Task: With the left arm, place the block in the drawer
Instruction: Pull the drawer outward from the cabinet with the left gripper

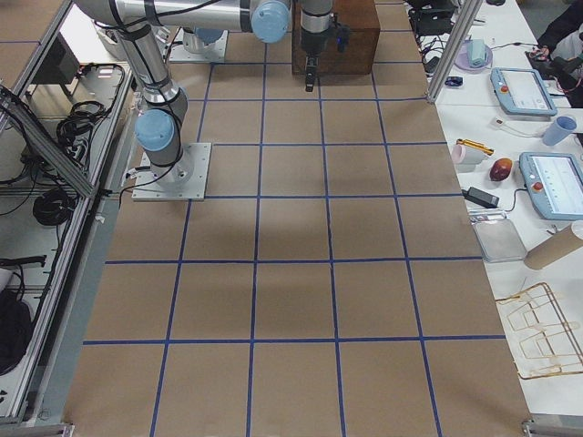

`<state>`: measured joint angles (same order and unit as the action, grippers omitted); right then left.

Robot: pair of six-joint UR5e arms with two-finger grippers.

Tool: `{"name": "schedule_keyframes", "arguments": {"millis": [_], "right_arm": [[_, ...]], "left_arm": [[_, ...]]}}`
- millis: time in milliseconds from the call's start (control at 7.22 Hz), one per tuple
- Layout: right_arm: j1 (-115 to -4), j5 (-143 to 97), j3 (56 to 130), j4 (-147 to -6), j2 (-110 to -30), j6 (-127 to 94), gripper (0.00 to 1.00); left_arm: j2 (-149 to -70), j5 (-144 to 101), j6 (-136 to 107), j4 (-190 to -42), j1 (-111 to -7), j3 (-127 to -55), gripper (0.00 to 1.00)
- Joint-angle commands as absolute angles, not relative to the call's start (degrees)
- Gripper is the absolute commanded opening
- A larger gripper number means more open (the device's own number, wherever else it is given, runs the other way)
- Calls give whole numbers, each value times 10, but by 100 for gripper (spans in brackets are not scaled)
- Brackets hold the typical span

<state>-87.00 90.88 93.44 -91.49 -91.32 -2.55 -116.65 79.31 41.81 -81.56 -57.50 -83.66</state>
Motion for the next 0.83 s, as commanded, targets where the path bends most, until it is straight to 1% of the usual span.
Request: {"name": "schedule_keyframes", "arguments": {"millis": [0, 692], "right_arm": [[-870, 909, 934, -915, -913, -25, 100], [-870, 909, 934, -915, -913, -25, 100]], "left_arm": [[-1169, 793, 425, -821, -574, -833, 100], [-1180, 792, 445, -821, -555, -827, 100]]}}
